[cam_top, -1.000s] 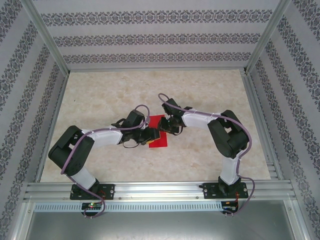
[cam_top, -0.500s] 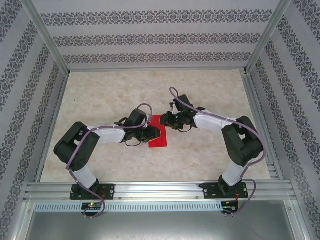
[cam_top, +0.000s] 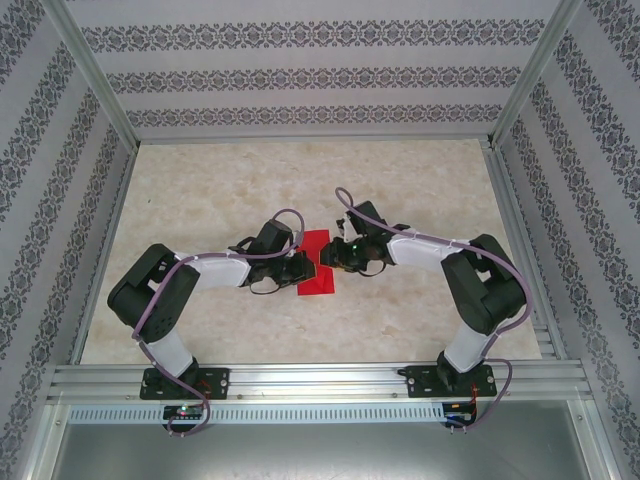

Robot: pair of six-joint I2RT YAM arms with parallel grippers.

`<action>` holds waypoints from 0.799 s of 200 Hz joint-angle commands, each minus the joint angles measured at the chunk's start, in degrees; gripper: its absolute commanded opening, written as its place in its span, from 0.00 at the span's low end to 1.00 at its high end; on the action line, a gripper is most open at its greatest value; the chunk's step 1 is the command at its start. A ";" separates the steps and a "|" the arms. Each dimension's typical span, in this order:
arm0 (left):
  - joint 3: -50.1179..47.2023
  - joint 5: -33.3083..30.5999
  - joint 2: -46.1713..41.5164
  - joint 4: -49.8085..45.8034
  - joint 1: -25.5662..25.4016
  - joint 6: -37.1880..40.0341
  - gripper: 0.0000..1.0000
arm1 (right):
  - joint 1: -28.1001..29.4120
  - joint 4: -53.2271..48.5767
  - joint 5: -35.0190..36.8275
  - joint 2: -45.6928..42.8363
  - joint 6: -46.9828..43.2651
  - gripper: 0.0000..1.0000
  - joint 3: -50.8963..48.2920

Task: Fold a paper plane with a square sheet of paper (pick it up from the middle)
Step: Fold the triangle a second time at the center of the table.

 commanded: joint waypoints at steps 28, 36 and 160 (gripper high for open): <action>-0.71 -1.11 -1.43 0.24 -0.94 0.81 0.06 | 1.37 -0.55 0.03 2.18 -1.87 0.33 1.65; -0.78 -1.20 -1.54 0.19 -0.98 0.88 0.05 | 1.39 -0.52 -0.12 2.16 -1.93 0.32 1.59; -0.51 -1.16 -2.28 -0.16 -0.93 0.99 0.01 | 1.92 -0.70 -3.22 4.42 -3.26 0.19 2.96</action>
